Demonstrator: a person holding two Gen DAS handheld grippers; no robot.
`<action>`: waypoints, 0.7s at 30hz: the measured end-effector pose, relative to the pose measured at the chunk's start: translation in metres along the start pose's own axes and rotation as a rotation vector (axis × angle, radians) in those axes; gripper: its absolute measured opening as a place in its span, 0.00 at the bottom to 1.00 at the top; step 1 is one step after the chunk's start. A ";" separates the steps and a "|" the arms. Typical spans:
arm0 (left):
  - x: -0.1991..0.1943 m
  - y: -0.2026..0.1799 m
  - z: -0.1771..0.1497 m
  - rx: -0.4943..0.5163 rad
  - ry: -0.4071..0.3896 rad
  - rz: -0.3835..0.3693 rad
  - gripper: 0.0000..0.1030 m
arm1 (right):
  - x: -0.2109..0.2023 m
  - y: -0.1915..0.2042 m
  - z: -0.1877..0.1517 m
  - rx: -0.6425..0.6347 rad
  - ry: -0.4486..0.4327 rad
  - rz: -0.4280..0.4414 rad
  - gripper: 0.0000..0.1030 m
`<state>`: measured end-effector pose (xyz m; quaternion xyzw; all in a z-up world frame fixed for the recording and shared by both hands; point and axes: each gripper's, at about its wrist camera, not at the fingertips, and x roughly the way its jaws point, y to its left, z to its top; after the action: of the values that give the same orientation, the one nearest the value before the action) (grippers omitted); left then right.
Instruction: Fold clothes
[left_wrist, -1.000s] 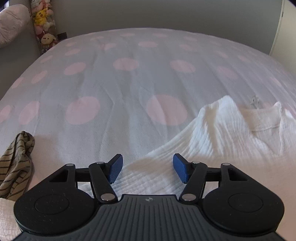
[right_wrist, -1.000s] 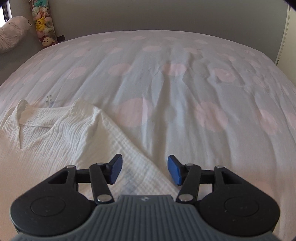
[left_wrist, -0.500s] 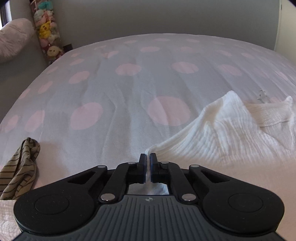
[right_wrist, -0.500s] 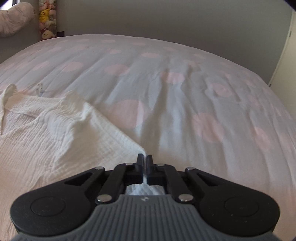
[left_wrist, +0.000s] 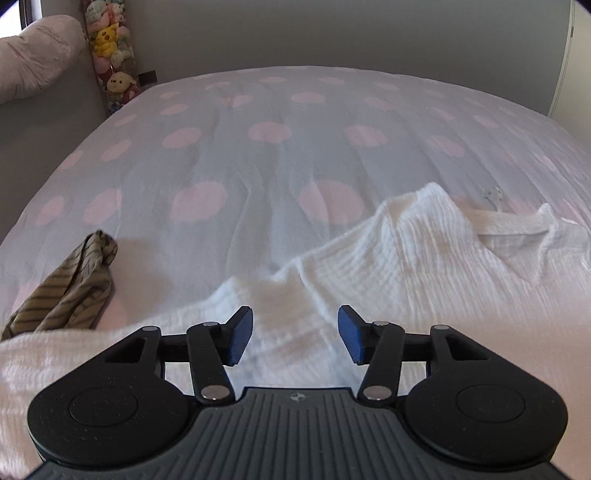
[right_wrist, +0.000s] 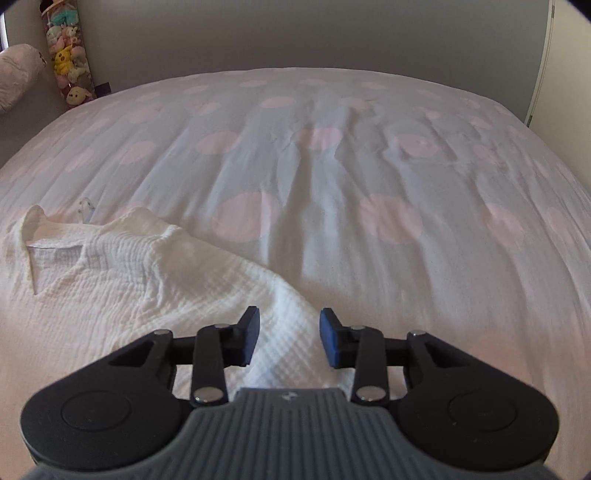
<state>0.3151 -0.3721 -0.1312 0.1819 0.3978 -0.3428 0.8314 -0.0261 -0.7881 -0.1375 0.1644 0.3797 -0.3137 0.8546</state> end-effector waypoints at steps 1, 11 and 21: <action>-0.013 -0.003 -0.009 0.011 0.005 -0.006 0.48 | -0.010 0.001 -0.005 0.003 0.000 0.015 0.38; -0.101 -0.008 -0.110 -0.075 0.039 0.002 0.48 | -0.105 0.023 -0.105 0.069 0.089 0.111 0.38; -0.140 0.026 -0.167 -0.311 -0.010 0.104 0.48 | -0.144 0.073 -0.170 0.161 0.056 0.158 0.43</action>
<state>0.1807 -0.1985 -0.1235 0.0695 0.4318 -0.2343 0.8682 -0.1452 -0.5859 -0.1381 0.2705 0.3628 -0.2703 0.8498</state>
